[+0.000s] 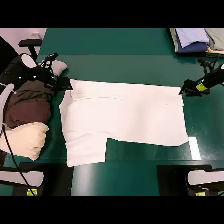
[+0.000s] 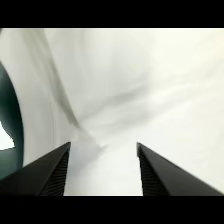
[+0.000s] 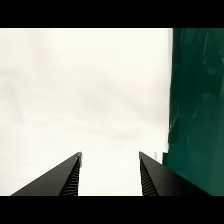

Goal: Fold the shirts.

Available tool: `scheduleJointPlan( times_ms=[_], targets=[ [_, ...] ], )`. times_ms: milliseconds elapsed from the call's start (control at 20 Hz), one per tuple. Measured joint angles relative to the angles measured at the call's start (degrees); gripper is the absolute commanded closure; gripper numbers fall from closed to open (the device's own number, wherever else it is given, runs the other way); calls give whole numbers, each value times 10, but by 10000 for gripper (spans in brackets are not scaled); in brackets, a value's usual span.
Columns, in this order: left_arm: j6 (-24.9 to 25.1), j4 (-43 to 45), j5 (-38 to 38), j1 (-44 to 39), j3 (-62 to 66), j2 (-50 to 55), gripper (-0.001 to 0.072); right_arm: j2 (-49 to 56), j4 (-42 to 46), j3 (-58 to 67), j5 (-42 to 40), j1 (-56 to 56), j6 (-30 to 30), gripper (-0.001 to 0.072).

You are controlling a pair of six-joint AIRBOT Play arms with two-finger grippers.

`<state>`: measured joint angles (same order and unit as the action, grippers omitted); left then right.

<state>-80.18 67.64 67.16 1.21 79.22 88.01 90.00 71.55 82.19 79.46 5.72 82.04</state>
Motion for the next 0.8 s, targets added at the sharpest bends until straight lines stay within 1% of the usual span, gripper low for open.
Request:
scheduleJointPlan(
  times_ms=[150,300,400,550,650,800],
  targets=[
    [-18,46,35,0,-49,-64,201,-51,-49,-48,23,26,-17,289],
    [-38,70,60,1,-170,-162,201,-130,-72,-125,33,50,-25,289],
    [-51,58,71,0,-264,-226,201,-178,-78,-171,37,61,-27,289],
    [-67,10,88,0,-387,-306,201,-234,-87,-221,35,67,-30,289],
    [-71,-18,93,0,-445,-339,201,-259,-87,-241,32,70,-30,289],
    [-74,-47,94,0,-504,-363,202,-283,-89,-254,28,71,-30,289]
  ],
)
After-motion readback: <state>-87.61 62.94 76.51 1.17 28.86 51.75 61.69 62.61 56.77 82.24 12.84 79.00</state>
